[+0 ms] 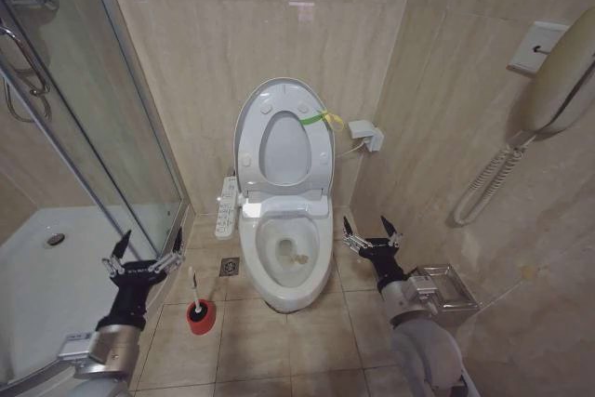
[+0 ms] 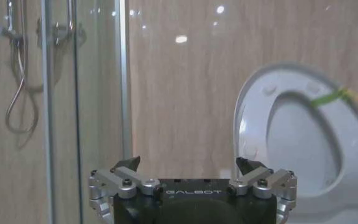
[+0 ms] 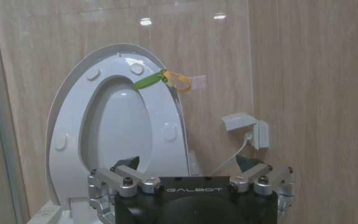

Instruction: Open the toilet lid, clean the toilet bowl with a toilet brush, close the toilet lid, and flush.

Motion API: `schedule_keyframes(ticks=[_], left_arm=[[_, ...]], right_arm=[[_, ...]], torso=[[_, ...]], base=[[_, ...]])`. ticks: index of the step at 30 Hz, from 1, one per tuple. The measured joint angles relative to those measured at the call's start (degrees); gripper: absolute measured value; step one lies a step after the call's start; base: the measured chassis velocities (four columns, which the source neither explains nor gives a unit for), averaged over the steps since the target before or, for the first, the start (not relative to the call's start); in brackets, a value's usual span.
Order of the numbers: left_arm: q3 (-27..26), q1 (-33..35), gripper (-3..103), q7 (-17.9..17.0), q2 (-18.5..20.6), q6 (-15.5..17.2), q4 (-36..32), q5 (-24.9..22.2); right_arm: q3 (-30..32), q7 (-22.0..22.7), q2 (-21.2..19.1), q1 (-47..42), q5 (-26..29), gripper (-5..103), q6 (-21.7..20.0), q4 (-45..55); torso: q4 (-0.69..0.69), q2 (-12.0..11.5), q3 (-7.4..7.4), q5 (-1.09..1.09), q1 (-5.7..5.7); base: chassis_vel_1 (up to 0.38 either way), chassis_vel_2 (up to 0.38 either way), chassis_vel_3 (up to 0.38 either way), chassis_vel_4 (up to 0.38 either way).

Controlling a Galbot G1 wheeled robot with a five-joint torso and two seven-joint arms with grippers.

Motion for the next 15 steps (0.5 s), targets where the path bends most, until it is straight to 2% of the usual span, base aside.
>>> schedule_keyframes(ticks=[2, 5, 6, 15], left_arm=[[0.2, -0.5, 100, 0.0, -0.1, -1.1, 2.5, 0.2], [0.8, -2.4, 100, 0.2, -0.3, -4.3, 10.3, 0.3], [0.8, -2.4, 100, 0.2, -0.3, -4.3, 10.3, 0.3], [2.0, -8.5, 100, -0.7, -0.7, -6.8, 28.3, 0.3]], right_arm=[[0.0, 0.0, 0.0, 0.0, 0.0, 100, 0.0, 0.0], [0.0, 0.0, 0.0, 0.0, 0.0, 100, 0.0, 0.0], [0.0, 0.0, 0.0, 0.0, 0.0, 100, 0.0, 0.0], [0.0, 0.0, 0.0, 0.0, 0.0, 100, 0.0, 0.0]], torso=[[0.00, 0.0, 0.00, 0.00, 0.00], [0.00, 0.0, 0.00, -0.01, 0.00], [0.00, 0.0, 0.00, -0.01, 0.00], [0.00, 0.0, 0.01, 0.00, 0.00]], base=[[0.000, 0.000, 0.000, 0.000], [0.000, 0.000, 0.000, 0.000], [0.000, 0.000, 0.000, 0.000], [0.000, 0.000, 0.000, 0.000]])
